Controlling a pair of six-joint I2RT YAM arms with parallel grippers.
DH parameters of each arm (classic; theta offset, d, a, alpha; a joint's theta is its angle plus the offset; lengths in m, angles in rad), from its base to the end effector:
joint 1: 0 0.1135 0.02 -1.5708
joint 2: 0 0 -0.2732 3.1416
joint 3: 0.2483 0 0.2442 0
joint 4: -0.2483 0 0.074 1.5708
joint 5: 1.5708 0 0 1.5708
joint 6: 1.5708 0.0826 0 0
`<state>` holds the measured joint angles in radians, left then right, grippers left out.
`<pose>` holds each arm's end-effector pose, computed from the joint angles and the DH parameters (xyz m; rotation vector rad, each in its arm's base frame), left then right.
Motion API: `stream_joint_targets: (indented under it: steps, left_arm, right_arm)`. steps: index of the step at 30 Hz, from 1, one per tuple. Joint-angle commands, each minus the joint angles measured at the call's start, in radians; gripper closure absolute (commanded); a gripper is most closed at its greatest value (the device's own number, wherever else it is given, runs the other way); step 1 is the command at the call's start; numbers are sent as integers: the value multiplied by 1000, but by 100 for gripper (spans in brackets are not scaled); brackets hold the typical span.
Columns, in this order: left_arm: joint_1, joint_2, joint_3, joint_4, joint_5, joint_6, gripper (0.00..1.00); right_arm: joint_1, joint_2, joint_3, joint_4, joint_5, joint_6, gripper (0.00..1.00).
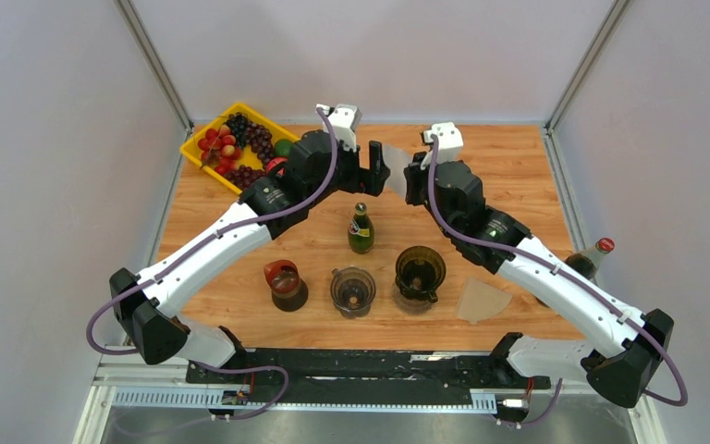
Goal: Place the coffee filter in the dripper
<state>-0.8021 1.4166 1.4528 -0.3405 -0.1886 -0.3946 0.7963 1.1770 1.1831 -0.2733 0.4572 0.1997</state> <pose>0.2617 -0.2483 0.4055 0.2575 1.9035 -0.6426 0.2319 0.1849 0.3881 -0.2225 1.8056 0.2867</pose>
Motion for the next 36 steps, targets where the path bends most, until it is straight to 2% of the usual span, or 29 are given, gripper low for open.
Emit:
stream_joint_targets:
  steps: [1, 8, 12, 16, 20, 26, 29, 33, 35, 36]
  left_arm:
    - [-7, -27, -5, -15, 37, 24, 0]
    - [-8, -12, 7, 1, 11, 17, 3]
    - [-8, 7, 10, 42, 40, -4, 11]
    - [-8, 21, 8, 49, 29, -22, 30]
    - [-8, 14, -3, 25, -21, -30, 53]
    - [-8, -4, -37, 0, -67, -42, 75]
    - [-8, -8, -52, -31, -96, -55, 78]
    - [-8, -19, -61, -37, -63, -57, 77]
    - [-8, -26, -62, -29, -16, -51, 72]
    - [-8, -32, -63, -24, 2, -44, 66]
  right_arm:
    - [6, 6, 49, 12, 25, -22, 100]
    - [5, -12, 35, 13, -20, -21, 100]
    - [5, -18, 31, 15, -81, -12, 100]
    - [6, -16, 24, 16, -52, -2, 100]
    - [3, -23, 17, 11, 59, 37, 100]
    - [4, -32, 12, -5, 178, 98, 100]
    - [-2, -30, 16, -33, 226, 123, 100]
    - [-5, -28, 19, -46, 154, 115, 100]
    - [-6, -28, 19, -51, 88, 108, 100]
    - [-6, -27, 20, -59, 60, 106, 100]
